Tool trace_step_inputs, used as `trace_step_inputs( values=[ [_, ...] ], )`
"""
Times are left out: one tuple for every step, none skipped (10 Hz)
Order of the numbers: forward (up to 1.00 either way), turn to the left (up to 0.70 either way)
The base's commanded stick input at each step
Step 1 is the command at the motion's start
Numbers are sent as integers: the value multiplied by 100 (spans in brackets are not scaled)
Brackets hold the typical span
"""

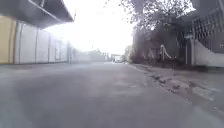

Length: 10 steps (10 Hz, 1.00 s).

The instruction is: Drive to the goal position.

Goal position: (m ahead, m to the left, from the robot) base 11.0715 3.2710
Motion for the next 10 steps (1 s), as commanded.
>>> trace_step_inputs(
  values=[
    [100,0],
    [100,0],
    [100,-2],
    [100,-10],
    [100,-40],
    [100,-40],
    [100,-3],
    [100,0],
    [100,0],
    [100,0]
  ],
)
